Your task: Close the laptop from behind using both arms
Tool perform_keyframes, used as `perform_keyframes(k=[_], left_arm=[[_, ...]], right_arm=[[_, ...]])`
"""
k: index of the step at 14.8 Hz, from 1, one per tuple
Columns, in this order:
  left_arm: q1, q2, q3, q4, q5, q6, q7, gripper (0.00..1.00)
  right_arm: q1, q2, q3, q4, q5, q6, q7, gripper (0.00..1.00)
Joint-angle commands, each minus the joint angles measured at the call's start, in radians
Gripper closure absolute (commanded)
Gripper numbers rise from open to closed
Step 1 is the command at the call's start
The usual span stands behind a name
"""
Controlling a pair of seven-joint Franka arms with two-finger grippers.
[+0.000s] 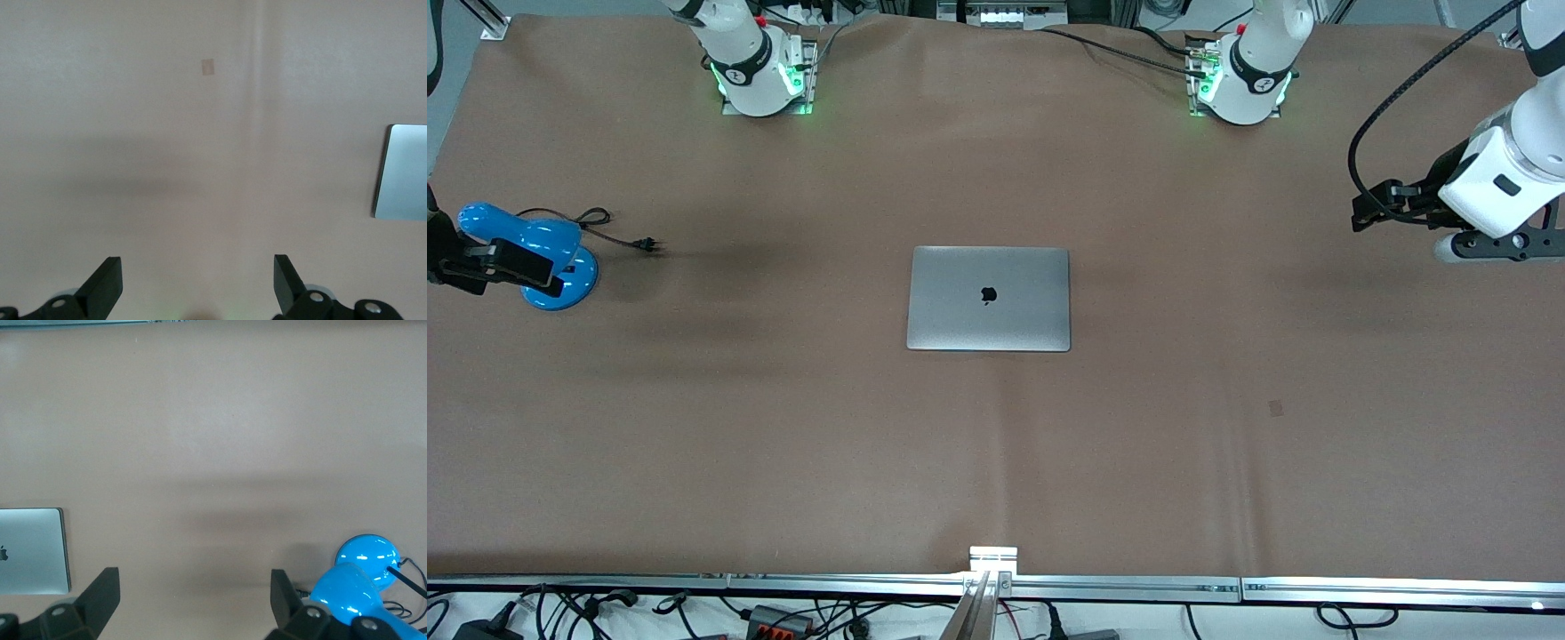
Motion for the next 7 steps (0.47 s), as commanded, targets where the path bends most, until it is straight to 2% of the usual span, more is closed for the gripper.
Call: perform_keyframes(k=[1,4,7], left_arm=[[0.003,0.013,0.003,0.027,-0.007,-0.005,0.017,0.00],[0.001,0.013,0.003,0.030,-0.009,-0.016,0.017,0.00],[0.001,0.013,0.003,0.030,-0.009,-0.025,0.019,0.00]], right_arm=[[-0.020,-0.044,0.025,-0.071,-0.027,0.005,-0.017,0.00],[-0.015,-0.171,0.029,-0.261,-0.069,0.085,-0.016,0.00],[-0.015,-0.298,0.031,-0.456,-0.066,0.181,-0.013,0.00]])
